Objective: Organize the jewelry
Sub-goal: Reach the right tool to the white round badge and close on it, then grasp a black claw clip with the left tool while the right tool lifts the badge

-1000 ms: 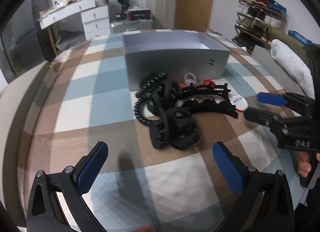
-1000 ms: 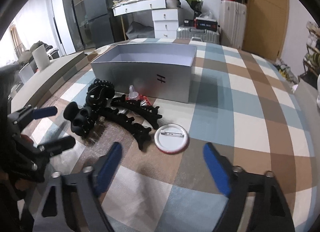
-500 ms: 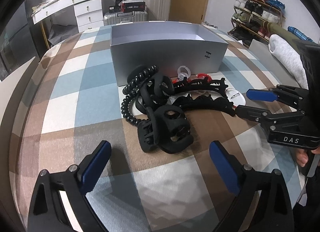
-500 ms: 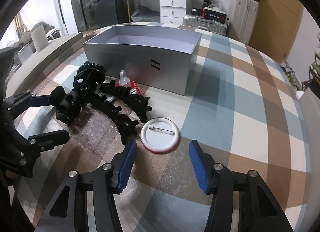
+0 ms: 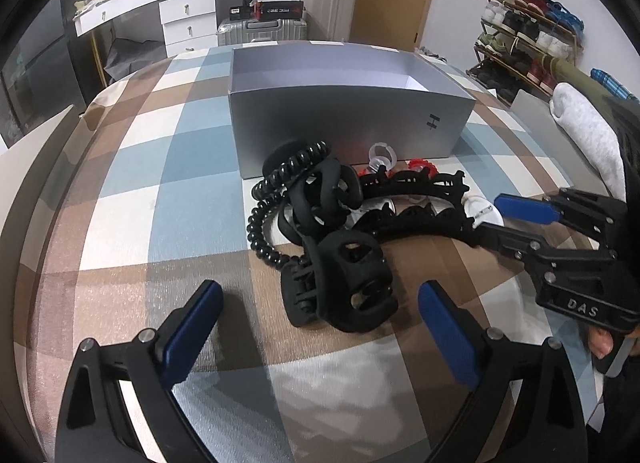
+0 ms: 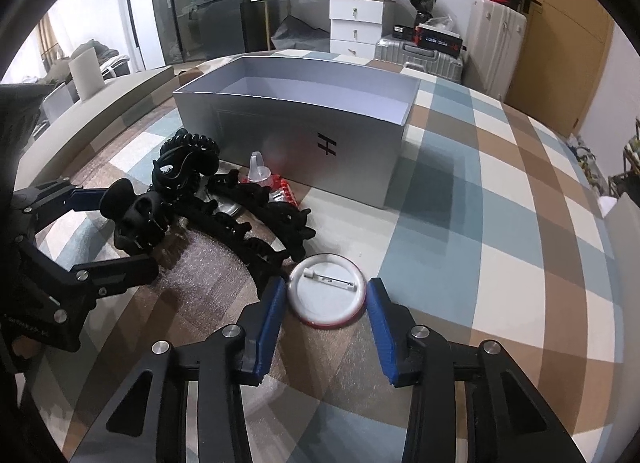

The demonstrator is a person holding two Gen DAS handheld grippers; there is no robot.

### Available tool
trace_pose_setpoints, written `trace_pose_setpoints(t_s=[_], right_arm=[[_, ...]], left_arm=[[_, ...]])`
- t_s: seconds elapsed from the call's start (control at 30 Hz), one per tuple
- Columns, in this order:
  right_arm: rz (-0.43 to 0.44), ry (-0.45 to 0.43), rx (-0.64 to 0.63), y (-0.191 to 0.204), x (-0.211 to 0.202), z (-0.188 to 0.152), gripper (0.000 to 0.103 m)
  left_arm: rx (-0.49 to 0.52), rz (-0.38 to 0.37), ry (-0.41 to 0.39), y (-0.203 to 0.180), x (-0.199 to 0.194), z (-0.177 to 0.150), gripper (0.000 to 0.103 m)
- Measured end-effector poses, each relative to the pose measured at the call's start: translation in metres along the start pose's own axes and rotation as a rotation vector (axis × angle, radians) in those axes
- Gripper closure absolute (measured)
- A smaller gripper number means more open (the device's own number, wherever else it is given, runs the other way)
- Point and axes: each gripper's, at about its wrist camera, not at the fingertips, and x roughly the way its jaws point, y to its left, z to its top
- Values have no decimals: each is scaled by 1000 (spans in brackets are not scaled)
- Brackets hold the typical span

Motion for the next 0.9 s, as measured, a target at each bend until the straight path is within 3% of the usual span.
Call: trace_pose_setpoints(t_s=[0.13, 0.17, 0.23, 0.27, 0.4, 0.53, 0.73, 0.9], right_arm=[[-1, -29, 35, -5, -10, -6, 68], [-2, -43, 51, -8, -14, -7, 93], [1, -68, 117, -20, -22, -9, 103], [9, -73, 132, -23, -23, -10, 103], [4, -33, 144, -27, -17, -13, 99], [38, -54, 144, -23, -23, -15, 63], [81, -9, 51, 1, -10, -13, 56], [14, 6, -7, 11, -2, -7, 53]], left_arm=[[-10, -2, -3, 3, -1, 0, 8], [-14, -4, -5, 3, -1, 1, 8], [-18, -6, -7, 4, -1, 1, 8], [-17, -5, -7, 4, -1, 1, 8], [-12, 1, -5, 4, -1, 1, 8], [-13, 2, -6, 4, -1, 1, 8], [-9, 2, -5, 5, -1, 1, 8], [-7, 3, -5, 4, -1, 1, 8]])
